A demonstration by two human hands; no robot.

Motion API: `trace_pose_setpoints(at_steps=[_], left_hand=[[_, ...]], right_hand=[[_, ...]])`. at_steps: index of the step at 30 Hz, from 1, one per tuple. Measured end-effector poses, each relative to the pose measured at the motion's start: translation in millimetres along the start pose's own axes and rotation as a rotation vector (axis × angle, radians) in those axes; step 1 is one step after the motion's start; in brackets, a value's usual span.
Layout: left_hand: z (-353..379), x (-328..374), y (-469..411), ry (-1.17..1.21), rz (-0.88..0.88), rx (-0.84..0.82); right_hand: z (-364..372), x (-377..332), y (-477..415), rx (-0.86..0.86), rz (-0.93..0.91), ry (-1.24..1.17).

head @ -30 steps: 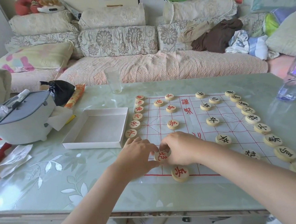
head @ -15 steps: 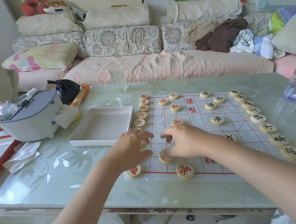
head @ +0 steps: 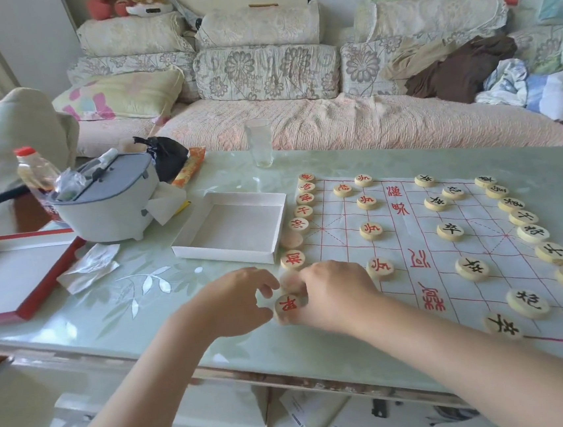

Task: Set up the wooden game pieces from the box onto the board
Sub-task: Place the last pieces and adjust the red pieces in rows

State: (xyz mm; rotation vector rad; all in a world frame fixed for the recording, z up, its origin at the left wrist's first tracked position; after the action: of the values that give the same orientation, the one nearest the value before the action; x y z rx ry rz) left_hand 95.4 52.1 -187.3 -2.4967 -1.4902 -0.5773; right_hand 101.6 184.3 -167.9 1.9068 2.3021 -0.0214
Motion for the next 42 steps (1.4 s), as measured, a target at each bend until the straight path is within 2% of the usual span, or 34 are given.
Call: trace_pose_setpoints(at_steps=[3, 7, 12, 23, 26, 30, 34, 42], left_hand=[[3, -5, 4, 0.017, -0.004, -0.017], [3, -10, 7, 0.042, -0.035, -0.005], [6, -5, 4, 0.044, -0.025, -0.021], [7, -6, 2, 0.059, -0.057, -0.054], [-3, -10, 2, 0.069, -0.097, 0.004], [-11, -5, -4, -0.049, -0.075, 0.134], [-3, -2, -12, 0.008, -0.035, 0.125], [-6, -11, -14, 0.01, -0.042, 0.155]], right_hand=[[5, -5, 0, 0.04, -0.034, -0.013], [14, -2, -3, -0.042, -0.055, -0.097], [4, 4, 1, 0.008, 0.003, -0.106], [7, 6, -3, -0.061, 0.002, -0.117], [-7, 21, -18, -0.035, 0.032, -0.204], [-9, 19, -29, -0.02, -0.108, -0.172], [6, 4, -33, -0.059, -0.24, -0.161], [8, 4, -43, 0.046, -0.26, -0.109]])
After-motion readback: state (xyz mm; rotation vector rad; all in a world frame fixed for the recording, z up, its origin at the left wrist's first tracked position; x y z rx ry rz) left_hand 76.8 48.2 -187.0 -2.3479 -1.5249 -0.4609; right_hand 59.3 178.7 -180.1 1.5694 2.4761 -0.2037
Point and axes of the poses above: each hand's wrist, its own y-axis away from the middle knuckle, its own z-axis out of the palm, x = y × z, the point moved 8 cm from there along -y, towards the middle knuckle, and after that the axes turned 13 degrees about z, right-handed, at the moved point
